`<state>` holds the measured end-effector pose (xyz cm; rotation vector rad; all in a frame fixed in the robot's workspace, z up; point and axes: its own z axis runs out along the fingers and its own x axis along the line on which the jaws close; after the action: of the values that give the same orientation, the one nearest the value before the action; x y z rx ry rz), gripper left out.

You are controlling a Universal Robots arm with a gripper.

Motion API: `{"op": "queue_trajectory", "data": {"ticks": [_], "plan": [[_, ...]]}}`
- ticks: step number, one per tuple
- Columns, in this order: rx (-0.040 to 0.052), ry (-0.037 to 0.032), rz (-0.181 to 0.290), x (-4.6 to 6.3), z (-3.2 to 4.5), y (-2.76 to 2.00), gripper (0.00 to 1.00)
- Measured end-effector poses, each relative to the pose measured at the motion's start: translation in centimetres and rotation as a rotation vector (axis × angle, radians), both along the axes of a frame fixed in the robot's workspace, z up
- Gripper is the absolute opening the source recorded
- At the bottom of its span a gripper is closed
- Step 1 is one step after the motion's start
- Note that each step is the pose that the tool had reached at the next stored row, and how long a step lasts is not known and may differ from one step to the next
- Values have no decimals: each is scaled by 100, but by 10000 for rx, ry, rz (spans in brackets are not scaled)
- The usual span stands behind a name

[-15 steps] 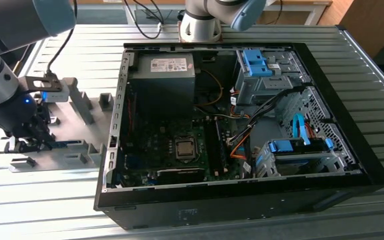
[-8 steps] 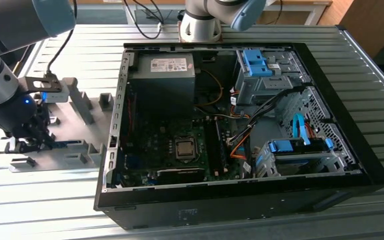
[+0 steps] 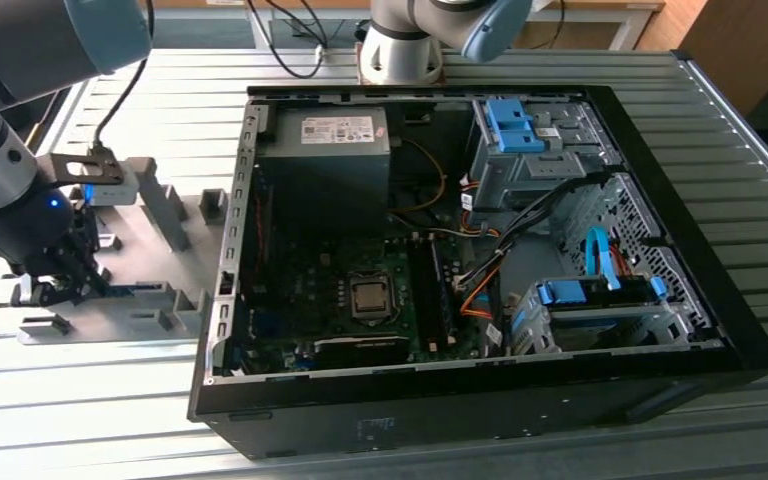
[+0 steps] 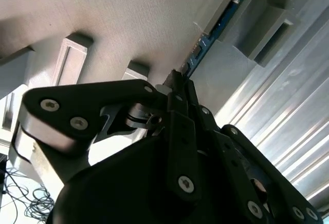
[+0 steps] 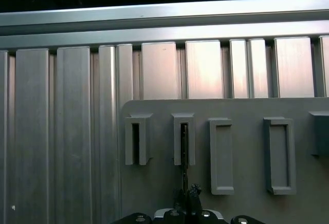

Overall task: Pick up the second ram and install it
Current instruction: 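Pick up the second ram and move it above second insertion slot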

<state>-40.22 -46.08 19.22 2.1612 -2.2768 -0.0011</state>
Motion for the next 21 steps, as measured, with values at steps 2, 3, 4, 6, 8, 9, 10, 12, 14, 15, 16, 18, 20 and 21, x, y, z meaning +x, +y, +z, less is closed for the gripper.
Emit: {"op": "queue_trajectory", "data": {"ticks": [2, 3, 4, 6, 8, 9, 10, 12, 14, 15, 16, 18, 20, 21], "plan": [[0, 0, 0, 0, 0, 0, 14], [1, -1, 0, 0, 0, 0, 14], [0, 0, 0, 0, -1, 0, 14], [0, 0, 15, 0, -1, 0, 14], [1, 0, 142, 0, -3, 0, 14], [1, 0, 310, 0, -3, 0, 14], [0, 1, 476, 0, -3, -1, 14], [-1, 1, 711, 0, -4, -1, 14], [0, -1, 752, 0, -4, -1, 14], [0, 0, 753, 0, -4, -1, 14], [0, 0, 755, 0, -4, -1, 14], [0, -1, 757, 0, -4, -1, 14], [3, -4, 756, 1, 2, 0, 14], [1, -2, 757, 0, 9, 0, 14]]}}
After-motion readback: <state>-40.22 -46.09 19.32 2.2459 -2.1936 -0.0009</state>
